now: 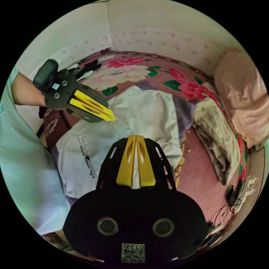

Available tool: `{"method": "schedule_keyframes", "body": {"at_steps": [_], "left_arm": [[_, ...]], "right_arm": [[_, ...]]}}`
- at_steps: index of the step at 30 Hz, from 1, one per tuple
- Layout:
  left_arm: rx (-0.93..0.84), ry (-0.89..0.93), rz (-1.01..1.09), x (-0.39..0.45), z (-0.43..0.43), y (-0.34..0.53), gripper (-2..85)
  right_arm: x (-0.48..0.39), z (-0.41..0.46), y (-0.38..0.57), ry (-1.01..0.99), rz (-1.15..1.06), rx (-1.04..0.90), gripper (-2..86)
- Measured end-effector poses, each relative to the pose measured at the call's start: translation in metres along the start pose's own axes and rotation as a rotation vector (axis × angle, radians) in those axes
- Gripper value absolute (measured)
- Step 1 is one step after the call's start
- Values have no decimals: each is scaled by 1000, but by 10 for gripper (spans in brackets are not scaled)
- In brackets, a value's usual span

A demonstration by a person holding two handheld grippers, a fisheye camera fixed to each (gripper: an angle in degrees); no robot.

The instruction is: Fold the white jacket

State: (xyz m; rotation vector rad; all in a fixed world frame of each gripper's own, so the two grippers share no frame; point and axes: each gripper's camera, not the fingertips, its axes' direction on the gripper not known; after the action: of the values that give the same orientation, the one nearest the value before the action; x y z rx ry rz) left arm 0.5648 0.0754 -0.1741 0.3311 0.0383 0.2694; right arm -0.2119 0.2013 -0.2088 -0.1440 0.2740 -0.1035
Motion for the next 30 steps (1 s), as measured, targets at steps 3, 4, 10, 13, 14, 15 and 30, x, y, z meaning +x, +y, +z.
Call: {"method": "schedule_keyframes", "body": {"at_steps": [3, 4, 10, 13, 14, 15, 30], "left_arm": [[-19, 70, -5, 5, 28, 1, -3], [-9, 75, -10, 5, 29, 3, -3], [-24, 191, -127, -4, 9, -10, -4], [-34, 103, -89, 13, 6, -20, -4], [-65, 122, -88, 18, 18, -21, -4], [-45, 127, -80, 21, 22, -19, -4], [-157, 10, -97, 68, -5, 33, -4]], "right_arm": [[-11, 56, -3, 46, -39, -149, -2], [-10, 64, 1, 39, -38, -148, -2], [5, 59, -3, -53, 26, -152, -2], [-5, 27, -17, -86, 32, 9, -2], [-14, 43, -22, -49, 3, -62, -3], [-22, 73, -21, -35, -35, -189, -2], [1, 64, 92, 148, 72, -128, -1]]}}
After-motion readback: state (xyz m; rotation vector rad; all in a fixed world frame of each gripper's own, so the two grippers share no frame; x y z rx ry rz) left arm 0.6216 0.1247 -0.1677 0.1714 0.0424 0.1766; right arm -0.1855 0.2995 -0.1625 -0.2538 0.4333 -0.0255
